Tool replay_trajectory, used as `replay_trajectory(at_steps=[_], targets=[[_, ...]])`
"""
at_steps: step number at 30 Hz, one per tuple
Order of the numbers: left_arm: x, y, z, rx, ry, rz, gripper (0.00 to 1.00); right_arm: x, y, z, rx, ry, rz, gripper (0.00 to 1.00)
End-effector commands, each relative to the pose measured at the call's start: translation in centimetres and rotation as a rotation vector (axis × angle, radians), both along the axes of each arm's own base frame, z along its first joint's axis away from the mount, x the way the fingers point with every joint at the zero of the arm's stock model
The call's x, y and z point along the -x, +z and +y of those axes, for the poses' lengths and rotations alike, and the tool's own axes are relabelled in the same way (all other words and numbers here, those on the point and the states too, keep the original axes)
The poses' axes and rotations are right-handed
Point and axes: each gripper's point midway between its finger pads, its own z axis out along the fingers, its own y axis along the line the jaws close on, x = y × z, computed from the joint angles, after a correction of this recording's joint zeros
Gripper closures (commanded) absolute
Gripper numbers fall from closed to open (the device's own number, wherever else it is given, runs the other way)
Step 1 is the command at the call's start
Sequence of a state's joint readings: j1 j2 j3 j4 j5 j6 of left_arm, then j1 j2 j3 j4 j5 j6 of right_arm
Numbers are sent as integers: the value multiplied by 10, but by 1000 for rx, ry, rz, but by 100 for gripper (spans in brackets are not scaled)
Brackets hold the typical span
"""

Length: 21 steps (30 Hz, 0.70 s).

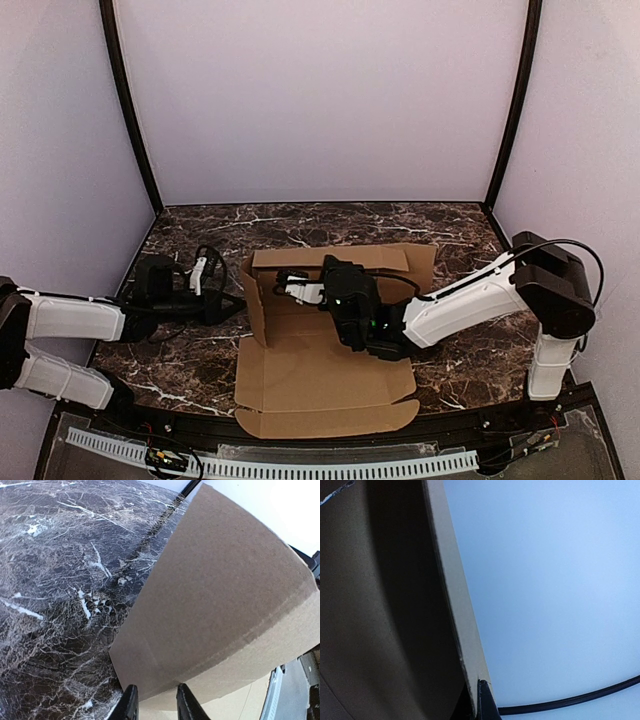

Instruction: Fold the paper box

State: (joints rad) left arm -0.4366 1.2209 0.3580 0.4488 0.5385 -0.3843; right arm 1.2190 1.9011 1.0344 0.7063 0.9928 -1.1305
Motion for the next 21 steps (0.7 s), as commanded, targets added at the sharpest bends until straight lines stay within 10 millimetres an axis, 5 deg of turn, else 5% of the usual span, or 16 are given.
replay_trajectory(at_steps=[1, 21], targets=[[3, 9, -5, -10, -66, -98, 71, 11, -28, -5, 65, -4, 79, 100], [-5, 25, -23, 47, -123, -177, 61, 25, -45, -4, 63, -6, 166, 100]])
